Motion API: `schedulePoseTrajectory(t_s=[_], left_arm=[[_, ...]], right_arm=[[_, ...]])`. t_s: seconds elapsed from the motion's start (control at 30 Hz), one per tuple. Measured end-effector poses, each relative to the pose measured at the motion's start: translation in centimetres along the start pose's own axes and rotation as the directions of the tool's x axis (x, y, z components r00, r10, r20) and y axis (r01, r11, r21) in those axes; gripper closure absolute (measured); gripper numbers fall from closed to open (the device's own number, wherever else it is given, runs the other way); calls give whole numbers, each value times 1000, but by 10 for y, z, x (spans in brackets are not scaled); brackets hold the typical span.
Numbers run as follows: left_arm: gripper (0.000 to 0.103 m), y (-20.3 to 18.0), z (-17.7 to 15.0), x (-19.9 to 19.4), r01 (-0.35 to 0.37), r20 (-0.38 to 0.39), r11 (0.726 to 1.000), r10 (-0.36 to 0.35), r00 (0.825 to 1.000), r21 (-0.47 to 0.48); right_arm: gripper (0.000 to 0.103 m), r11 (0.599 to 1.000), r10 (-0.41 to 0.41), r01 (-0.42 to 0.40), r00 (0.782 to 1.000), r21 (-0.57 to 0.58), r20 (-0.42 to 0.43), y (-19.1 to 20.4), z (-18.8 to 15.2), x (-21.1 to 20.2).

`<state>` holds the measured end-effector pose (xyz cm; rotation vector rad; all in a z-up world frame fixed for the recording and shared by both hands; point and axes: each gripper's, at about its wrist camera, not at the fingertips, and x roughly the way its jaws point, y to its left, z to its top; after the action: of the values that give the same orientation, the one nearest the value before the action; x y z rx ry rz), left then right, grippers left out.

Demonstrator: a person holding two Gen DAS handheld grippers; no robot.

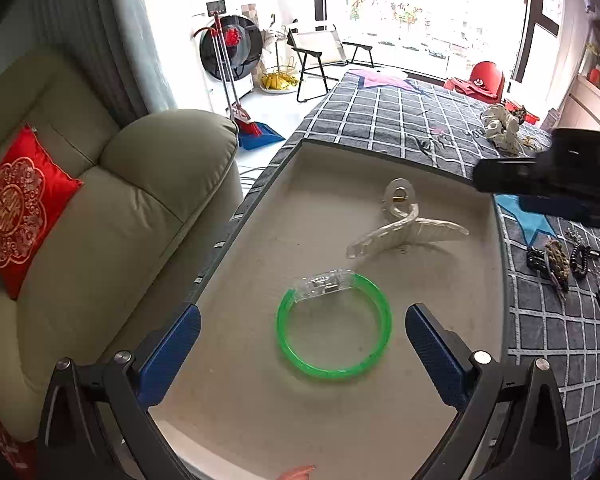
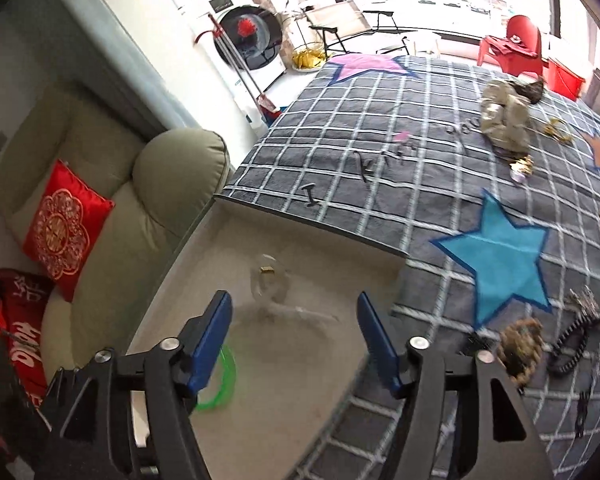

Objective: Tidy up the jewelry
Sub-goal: 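Move both open tools back over the jewelry on the bedspread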

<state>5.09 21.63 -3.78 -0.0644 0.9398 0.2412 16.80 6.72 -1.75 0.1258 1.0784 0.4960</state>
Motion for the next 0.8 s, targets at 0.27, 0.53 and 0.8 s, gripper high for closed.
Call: schedulePoseTrajectory(t_s=[0.27,0.53,0.8], left_arm=[[0,-23,-8,-26,57,4,998,-57,998,33],[0,-60,-14,-48,95,17,990,-98,995,103],[0,-106,-24,-61,139,0,974,-142,990,180]], right_arm=[[17,997,34,-36,999,71,38,-38,-37,-44],[0,992,38,-48,996,119,83,-75,-80,-87],[0,981,34,-58,991,185,129,-115,-117,-119]])
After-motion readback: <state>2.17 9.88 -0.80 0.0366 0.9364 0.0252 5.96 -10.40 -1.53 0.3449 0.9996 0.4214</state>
